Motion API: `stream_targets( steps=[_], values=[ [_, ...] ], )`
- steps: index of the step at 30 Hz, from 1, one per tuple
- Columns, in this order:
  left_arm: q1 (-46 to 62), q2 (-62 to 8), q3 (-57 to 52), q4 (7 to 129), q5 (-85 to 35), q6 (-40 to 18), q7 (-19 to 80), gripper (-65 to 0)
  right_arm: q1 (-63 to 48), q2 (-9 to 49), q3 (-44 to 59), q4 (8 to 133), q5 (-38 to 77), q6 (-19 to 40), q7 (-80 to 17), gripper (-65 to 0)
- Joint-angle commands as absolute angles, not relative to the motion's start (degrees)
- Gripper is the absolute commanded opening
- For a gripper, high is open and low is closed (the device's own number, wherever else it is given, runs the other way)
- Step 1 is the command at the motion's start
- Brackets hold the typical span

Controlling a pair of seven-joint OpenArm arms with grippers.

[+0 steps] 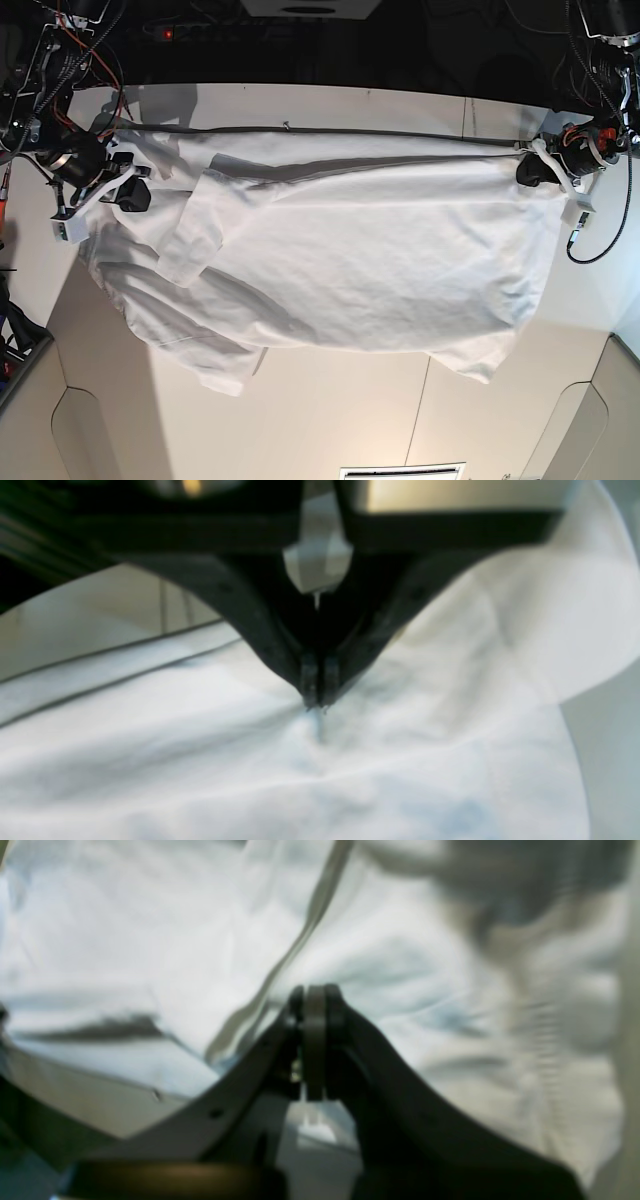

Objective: Layout the t-shirt on the table in an organized manner, then fold the t-shirt properly
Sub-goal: 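Hold the shirt edge with both grippers and stretch it taut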

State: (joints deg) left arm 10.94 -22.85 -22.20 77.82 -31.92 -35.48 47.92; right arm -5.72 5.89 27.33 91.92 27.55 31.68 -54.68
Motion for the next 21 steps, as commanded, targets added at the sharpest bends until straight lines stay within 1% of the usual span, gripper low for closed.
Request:
stream_targets(
  steps=[1,6,9,14,21],
  values=[
    [10.7,-24.0,-22.3,78.7,-30.1,-34.6,47.7,-65.0,-5.7,7.0,27.1,93.0,27.2,31.7,-52.5,-65.0],
    [10.7,-24.0,-22.2,78.7,-24.9,-31.1,45.8,-65.0,-8.0,7.0,25.5,93.0,24.0,31.2,-50.4,-65.0],
    [10.7,-24.0,-22.2,78.7,-24.9,-31.0,45.8,-65.0,-9.3,7.0,25.5,92.8,21.4,30.7,-48.2,-65.0],
    [10.7,-24.0,-22.2,78.7,-25.1,-31.1,45.9,-65.0,-9.4,7.2,25.5,90.5,19.6,29.8,-47.9,-65.0],
    [10.7,-24.0,-22.2,78.7,-25.1,-31.0,46.6,-65.0,-9.1,11.0,25.5,82.0,21.7,29.8,-48.0,-65.0]
  ],
)
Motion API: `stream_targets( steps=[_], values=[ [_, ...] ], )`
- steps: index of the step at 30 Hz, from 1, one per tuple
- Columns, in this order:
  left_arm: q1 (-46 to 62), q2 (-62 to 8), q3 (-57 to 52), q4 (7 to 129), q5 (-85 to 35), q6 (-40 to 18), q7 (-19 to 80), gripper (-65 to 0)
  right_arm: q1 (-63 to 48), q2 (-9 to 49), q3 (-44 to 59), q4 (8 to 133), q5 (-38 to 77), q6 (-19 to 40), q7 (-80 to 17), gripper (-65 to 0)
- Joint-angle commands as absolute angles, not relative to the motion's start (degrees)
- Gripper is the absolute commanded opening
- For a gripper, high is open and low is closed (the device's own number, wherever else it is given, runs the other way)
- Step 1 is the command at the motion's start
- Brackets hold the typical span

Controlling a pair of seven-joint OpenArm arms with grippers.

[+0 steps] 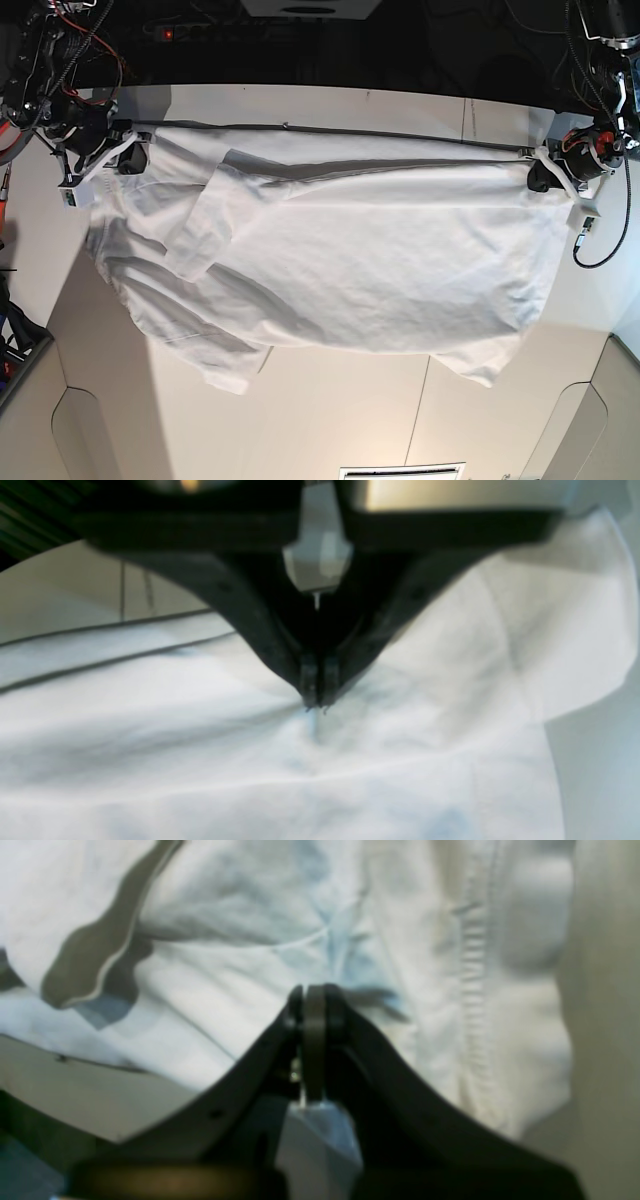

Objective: Layout the t-shirt on the table in an organized manner, then fold the t-shirt properly
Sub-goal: 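Hold the shirt edge with both grippers and stretch it taut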

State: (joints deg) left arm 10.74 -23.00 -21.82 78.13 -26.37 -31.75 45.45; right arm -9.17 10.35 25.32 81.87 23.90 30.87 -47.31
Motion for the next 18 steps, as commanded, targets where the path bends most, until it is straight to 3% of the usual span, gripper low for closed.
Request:
stream_targets(
  steps=[1,18],
  values=[
    [10.9,-24.0,-22.2,78.7,-25.8,-31.0,46.9,-65.0,-9.3,11.4,25.5,81.9,22.2,29.8,-48.1,-65.0],
    [15.3,-24.0,-22.2,78.7,-30.7,-31.1,50.0,-65.0,-9.6,11.9,25.5,81.9,25.0,29.8,-54.1,-65.0]
  ],
)
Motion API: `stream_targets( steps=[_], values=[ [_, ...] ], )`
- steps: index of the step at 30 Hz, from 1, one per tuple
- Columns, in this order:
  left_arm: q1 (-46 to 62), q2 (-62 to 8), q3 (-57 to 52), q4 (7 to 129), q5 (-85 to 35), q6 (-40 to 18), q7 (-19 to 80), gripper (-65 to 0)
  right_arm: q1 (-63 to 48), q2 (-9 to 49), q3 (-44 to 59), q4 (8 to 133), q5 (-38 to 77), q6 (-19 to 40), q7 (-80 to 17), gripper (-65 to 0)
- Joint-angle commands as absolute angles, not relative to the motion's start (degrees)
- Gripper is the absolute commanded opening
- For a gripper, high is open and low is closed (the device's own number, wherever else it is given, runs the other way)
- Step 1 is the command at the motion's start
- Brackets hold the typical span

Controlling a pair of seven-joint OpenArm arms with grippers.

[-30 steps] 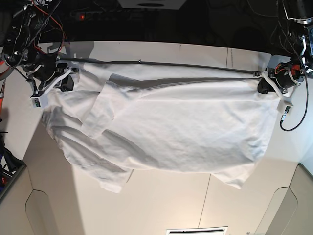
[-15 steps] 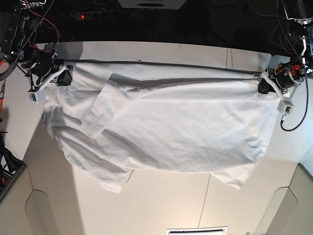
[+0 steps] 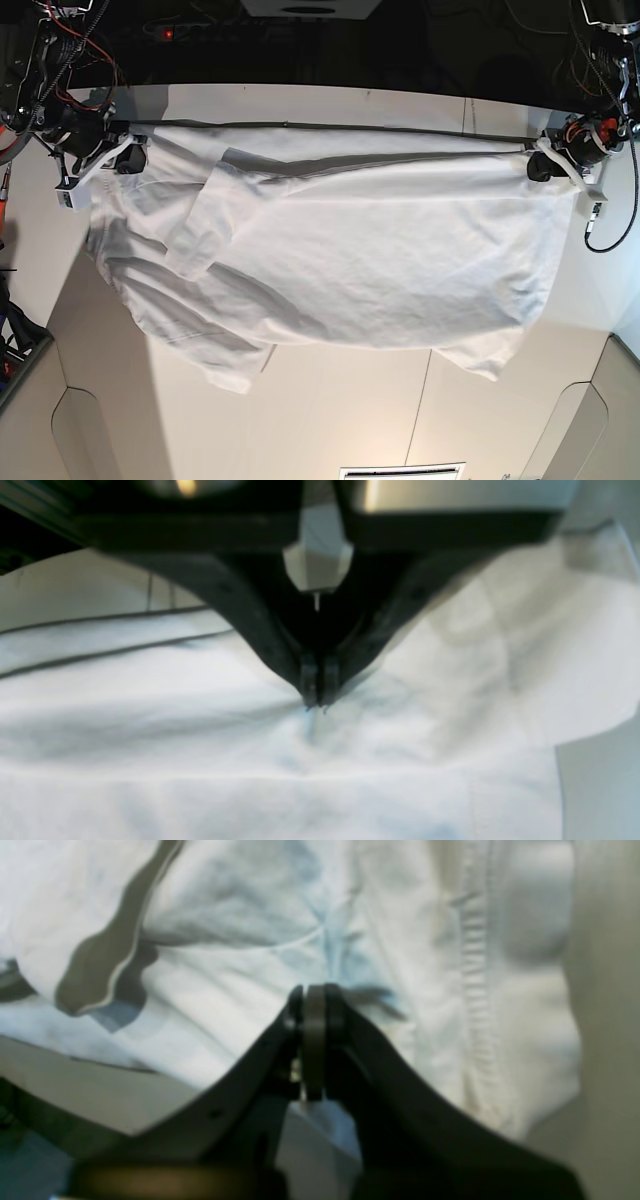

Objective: Layout the t-shirt on the table in an organized manner, then fold the t-shirt properly
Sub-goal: 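Hold the shirt edge with both grippers and stretch it taut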

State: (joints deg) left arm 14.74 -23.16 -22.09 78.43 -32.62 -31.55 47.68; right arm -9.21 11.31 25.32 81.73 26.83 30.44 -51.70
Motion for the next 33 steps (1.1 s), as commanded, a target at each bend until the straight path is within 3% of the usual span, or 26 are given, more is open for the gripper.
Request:
stream_targets(
  steps=[1,33],
  values=[
    [15.5,-24.0,-22.2,78.7,-30.7,-31.1,50.0,-65.0,-10.0,11.9,25.5,81.9,25.1,29.8,-54.0,-65.0],
    [20.3,-23.8,-22.2,78.7,-33.9,-31.1,51.7,-65.0,-17.0,12.7,27.7,83.2,26.0,29.8,-54.7,-65.0]
  ],
)
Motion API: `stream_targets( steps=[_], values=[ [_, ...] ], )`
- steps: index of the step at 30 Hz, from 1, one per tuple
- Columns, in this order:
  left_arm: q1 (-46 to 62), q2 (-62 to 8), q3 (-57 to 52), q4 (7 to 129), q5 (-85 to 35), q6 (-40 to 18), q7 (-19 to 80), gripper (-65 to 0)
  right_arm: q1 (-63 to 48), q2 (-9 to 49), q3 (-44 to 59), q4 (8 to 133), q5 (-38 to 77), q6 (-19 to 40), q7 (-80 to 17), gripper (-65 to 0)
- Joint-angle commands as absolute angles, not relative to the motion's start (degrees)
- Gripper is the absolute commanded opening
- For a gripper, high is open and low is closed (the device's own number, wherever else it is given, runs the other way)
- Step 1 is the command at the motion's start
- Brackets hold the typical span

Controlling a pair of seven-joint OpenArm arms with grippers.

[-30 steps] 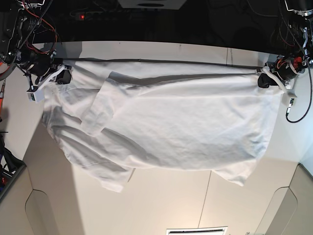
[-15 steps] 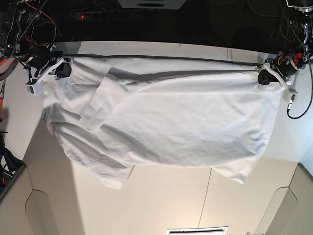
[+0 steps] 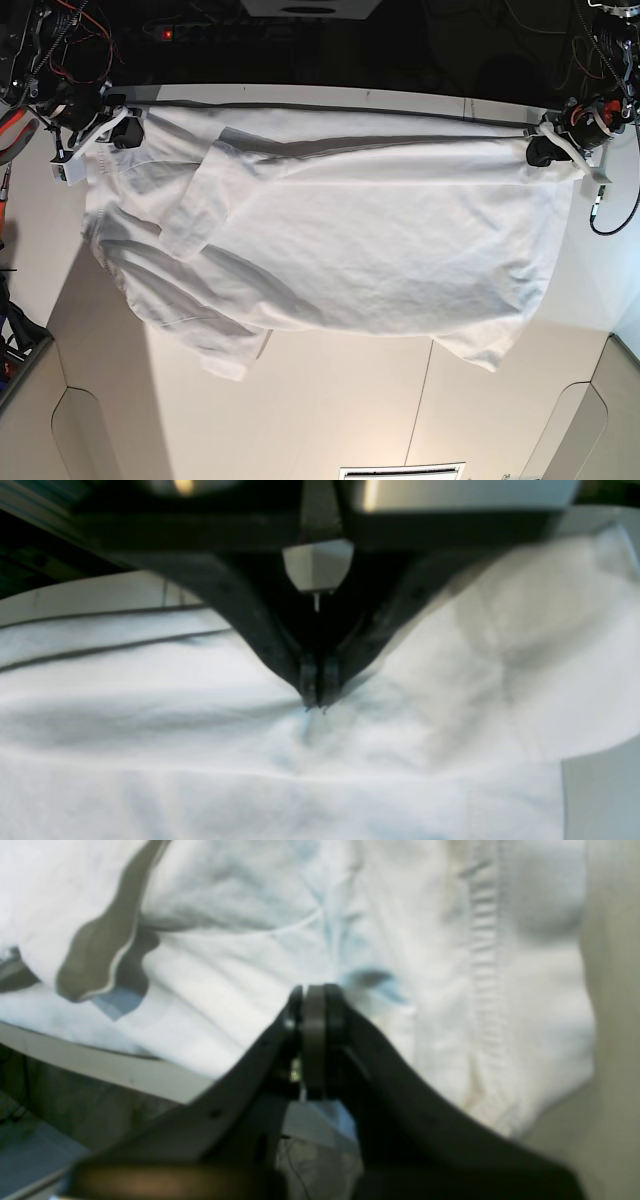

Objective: Layout the t-shirt on the table in an organized manner, then fold the t-shirt properly
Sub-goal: 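Hold the shirt edge with both grippers and stretch it taut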

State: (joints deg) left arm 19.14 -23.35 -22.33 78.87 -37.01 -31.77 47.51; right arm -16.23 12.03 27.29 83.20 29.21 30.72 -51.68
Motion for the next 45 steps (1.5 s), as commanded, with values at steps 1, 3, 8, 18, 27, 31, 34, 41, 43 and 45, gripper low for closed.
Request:
stream_targets(
  steps=[1,3,8,18,27,31,34,41,43,45],
  values=[
    [20.8,-23.8,-22.2,78.7,-34.1,-31.1,51.7,-65.0,-17.0,12.7,28.1,83.2,26.0,29.8,-55.0,-65.0],
    [21.5,-23.8,-22.2,78.7,-34.1,-31.1,51.7,-65.0,-17.0,12.7,28.7,83.2,26.5,29.8,-55.5,-65.0],
    [22.4,-23.7,-22.2,78.7,-35.2,-31.1,51.7,-65.0,-17.0,12.7,29.5,83.3,28.6,29.9,-56.5,-65.0],
    [24.6,-23.6,-22.2,80.3,-36.7,-31.1,52.2,-65.0,-17.9,12.7,29.5,83.6,29.4,29.9,-58.3,-65.0],
    [25.6,-23.5,-22.2,86.3,-36.6,-31.1,49.6,-65.0,-18.9,12.7,29.5,86.8,31.1,30.0,-58.0,-65.0],
    [25.5,-23.5,-22.2,86.8,-36.6,-31.1,47.6,-65.0,-18.8,12.7,29.5,86.9,31.1,30.0,-55.9,-65.0],
    [24.6,-23.3,-22.2,86.8,-36.4,-31.1,47.4,-65.0,-18.4,12.7,29.5,86.9,32.2,30.0,-55.5,-65.0],
    [21.7,-23.3,-22.2,86.8,-36.4,-31.1,47.4,-48.2,-16.6,12.7,29.5,87.0,34.6,30.0,-55.5,-60.7],
    [21.4,-23.3,-22.2,86.9,-36.4,-31.1,47.4,-47.9,-16.4,12.7,29.5,87.4,34.6,30.0,-55.5,-60.6],
    [21.4,-23.3,-22.2,86.9,-36.4,-31.1,47.4,-47.9,-16.4,12.7,29.5,88.2,34.6,30.0,-55.5,-60.7]
  ],
)
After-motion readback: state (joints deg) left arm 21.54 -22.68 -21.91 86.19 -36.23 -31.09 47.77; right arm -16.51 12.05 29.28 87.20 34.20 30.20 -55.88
